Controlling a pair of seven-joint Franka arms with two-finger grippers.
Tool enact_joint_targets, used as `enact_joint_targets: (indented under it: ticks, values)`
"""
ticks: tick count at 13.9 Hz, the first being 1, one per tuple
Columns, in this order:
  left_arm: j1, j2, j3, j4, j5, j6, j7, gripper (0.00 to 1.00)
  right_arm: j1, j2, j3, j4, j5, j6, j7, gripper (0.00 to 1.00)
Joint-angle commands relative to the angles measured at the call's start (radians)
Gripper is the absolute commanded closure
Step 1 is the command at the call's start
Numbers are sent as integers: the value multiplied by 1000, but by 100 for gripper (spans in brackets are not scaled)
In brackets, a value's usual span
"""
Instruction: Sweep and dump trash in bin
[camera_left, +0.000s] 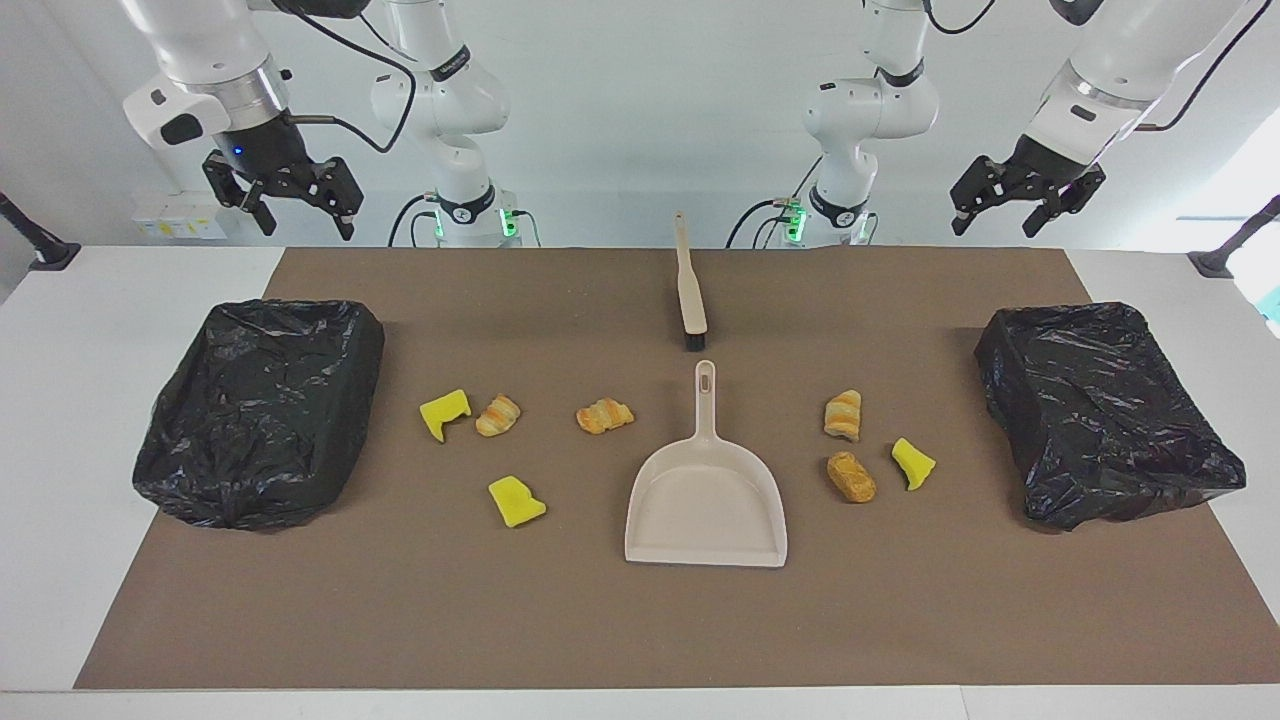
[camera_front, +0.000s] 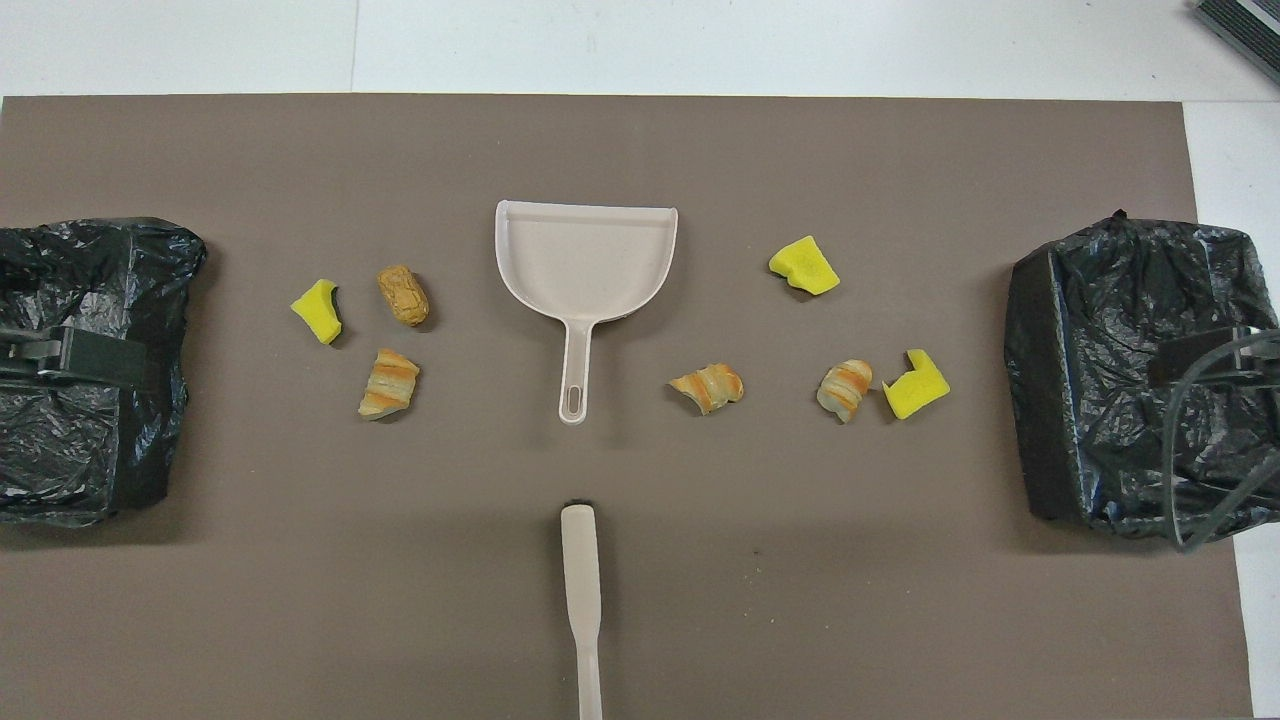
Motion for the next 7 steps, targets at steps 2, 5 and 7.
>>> enact_joint_targets:
  ticks: [2, 5, 7]
  values:
    - [31, -25, -15, 21, 17, -12, -11, 0, -13, -25, -9, -23, 19, -45, 3, 0]
    - [29, -31, -27, 17, 9, -13, -14, 0, -13, -28, -12, -20, 13, -64, 5, 0]
    - [31, -34, -22, 7, 6, -16, -18, 0, -11, -28, -14, -20, 14, -64, 6, 0]
